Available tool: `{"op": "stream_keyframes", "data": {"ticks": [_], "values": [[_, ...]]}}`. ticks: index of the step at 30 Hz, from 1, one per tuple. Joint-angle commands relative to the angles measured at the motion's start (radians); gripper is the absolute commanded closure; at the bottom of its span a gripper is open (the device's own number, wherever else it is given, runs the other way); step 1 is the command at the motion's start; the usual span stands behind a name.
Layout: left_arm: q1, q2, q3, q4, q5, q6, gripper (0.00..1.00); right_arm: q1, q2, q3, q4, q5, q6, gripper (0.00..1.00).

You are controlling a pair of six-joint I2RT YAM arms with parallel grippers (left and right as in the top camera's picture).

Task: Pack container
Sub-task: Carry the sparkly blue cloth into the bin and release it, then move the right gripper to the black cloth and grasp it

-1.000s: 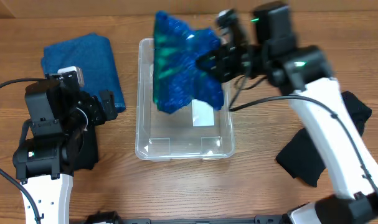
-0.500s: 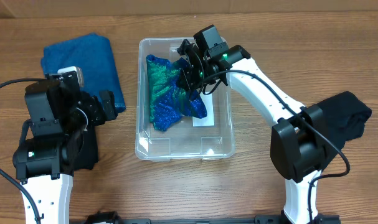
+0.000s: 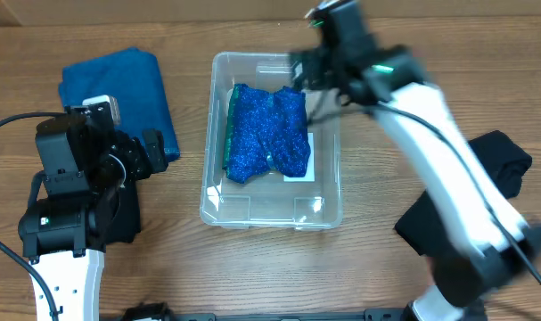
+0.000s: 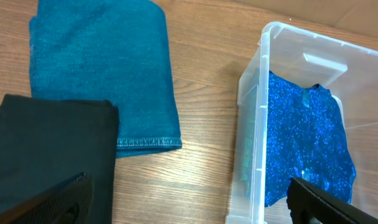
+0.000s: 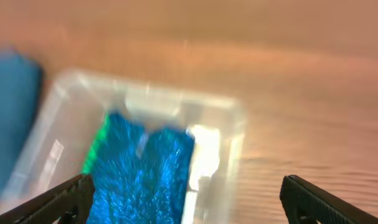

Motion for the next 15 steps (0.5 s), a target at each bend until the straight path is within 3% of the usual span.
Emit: {"op": "stream_keyframes", "data": {"ticks": [1,4,7,15], "values": [[0.000,0.002,0.028,0.004,-0.011,-0.002,0.00,-0.130,-0.186,0.029,-0.127,0.114,0.163,0.00],[0.000,0.002,0.028,0.005,-0.011,-0.002,0.00,-0.358,-0.253,0.020,-0.389,0.124,0.353,0.00],[0.000,0.002,0.028,0.005,-0.012,-0.002,0.00,-0.561,-0.285,-0.051,-0.510,0.083,0.376,0.00],[0.000,0.002,0.028,0.013,-0.014,0.024,0.00,-1.003,-0.561,-0.625,-0.302,-0.193,0.260,0.00]]}}
